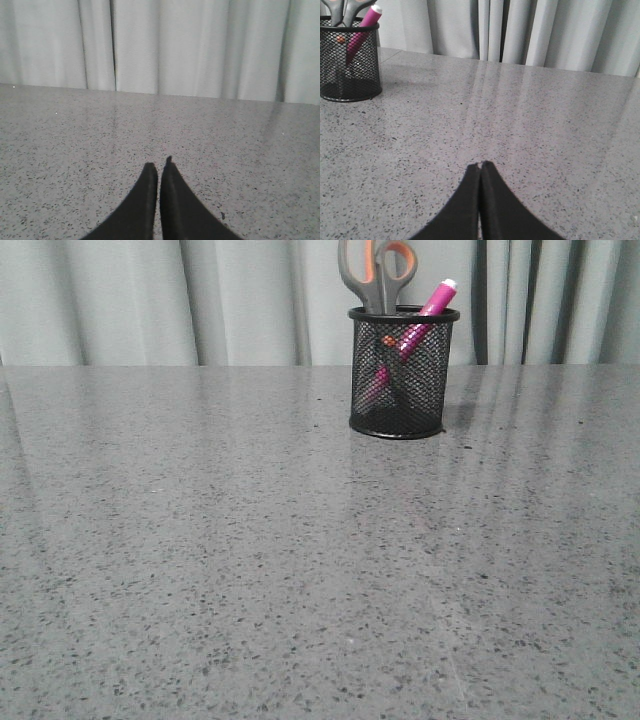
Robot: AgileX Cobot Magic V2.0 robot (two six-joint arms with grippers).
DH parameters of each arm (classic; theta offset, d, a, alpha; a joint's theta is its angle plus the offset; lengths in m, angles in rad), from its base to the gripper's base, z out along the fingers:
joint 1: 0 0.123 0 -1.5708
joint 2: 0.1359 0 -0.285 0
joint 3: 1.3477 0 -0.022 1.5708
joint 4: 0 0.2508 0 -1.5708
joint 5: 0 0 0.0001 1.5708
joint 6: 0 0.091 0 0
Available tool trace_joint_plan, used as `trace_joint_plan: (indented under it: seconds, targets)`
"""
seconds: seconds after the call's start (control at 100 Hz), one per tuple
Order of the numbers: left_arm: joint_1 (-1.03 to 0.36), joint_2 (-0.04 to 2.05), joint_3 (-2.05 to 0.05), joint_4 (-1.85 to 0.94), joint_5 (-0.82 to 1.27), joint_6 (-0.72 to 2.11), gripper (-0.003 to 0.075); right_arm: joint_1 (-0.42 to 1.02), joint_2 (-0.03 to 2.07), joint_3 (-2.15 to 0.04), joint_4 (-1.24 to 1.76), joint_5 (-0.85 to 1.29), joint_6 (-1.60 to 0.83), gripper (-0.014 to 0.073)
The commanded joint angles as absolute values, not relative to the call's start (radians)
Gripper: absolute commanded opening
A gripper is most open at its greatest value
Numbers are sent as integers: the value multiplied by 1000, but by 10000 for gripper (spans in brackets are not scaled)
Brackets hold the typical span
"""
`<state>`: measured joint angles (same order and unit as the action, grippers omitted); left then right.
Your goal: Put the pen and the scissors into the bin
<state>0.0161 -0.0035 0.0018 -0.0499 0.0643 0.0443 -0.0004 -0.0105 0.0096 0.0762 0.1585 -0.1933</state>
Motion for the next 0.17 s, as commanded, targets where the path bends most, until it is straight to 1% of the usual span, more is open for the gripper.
trace_joint_plan:
  seconds: [0.0, 0.16]
  targets:
    - [17, -36, 46, -61, -11, 43, -19, -7, -30, 25, 66, 83, -193, -76]
    - [17, -36, 46, -61, -11, 43, -19, -7, -30, 25, 66, 83, -193, -76]
